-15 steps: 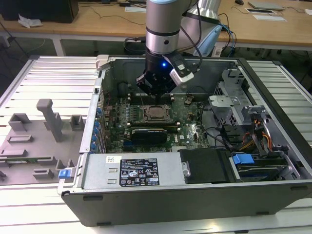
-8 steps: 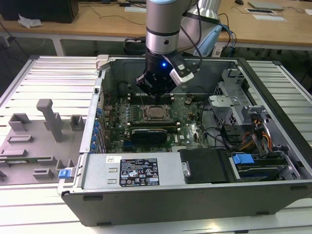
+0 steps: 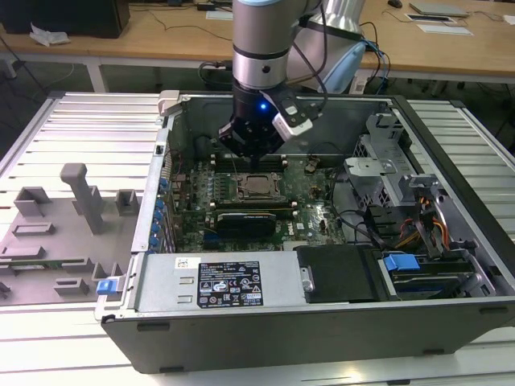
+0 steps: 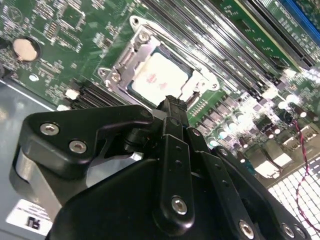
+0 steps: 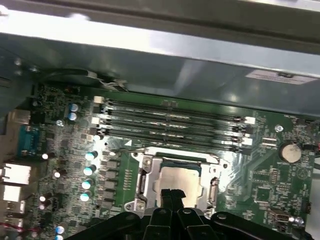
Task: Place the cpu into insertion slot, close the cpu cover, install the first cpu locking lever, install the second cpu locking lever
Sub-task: 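Install the first cpu locking lever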
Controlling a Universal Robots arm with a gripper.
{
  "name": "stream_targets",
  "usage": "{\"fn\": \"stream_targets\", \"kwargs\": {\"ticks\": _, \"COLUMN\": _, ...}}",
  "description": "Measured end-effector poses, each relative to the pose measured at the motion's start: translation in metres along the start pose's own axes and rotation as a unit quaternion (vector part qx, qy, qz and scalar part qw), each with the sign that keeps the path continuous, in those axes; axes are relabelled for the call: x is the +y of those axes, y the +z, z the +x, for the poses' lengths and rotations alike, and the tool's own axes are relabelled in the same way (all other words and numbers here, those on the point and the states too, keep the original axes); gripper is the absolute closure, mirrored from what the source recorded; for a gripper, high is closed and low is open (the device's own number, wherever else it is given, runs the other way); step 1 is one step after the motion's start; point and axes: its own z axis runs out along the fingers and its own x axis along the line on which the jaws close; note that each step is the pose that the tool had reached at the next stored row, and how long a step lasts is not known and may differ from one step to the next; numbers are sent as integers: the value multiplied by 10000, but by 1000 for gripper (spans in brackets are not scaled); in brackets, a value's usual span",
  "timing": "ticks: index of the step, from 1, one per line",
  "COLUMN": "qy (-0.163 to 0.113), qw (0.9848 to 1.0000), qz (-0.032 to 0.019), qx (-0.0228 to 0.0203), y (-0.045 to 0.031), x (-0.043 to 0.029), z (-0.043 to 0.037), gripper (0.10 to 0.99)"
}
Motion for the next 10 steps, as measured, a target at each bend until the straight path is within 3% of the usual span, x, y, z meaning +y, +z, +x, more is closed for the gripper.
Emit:
{"fn": "stream_targets", "kwargs": {"ticks": 3, "qy": -1, "qw": 10000, "qz": 1, "qx": -12, "y": -1, "x": 12, "z": 72, "gripper": 980}}
{"fn": "stream_targets", "kwargs": {"ticks": 8, "qy": 0, "qw": 10000, "qz": 7, "qx": -57, "y": -6, "x": 57, "z": 338, "gripper": 980}}
{"fn": "stream_targets", "kwargs": {"ticks": 10, "qy": -1, "qw": 10000, "qz": 9, "qx": -69, "y": -7, "x": 65, "z": 395, "gripper": 980}}
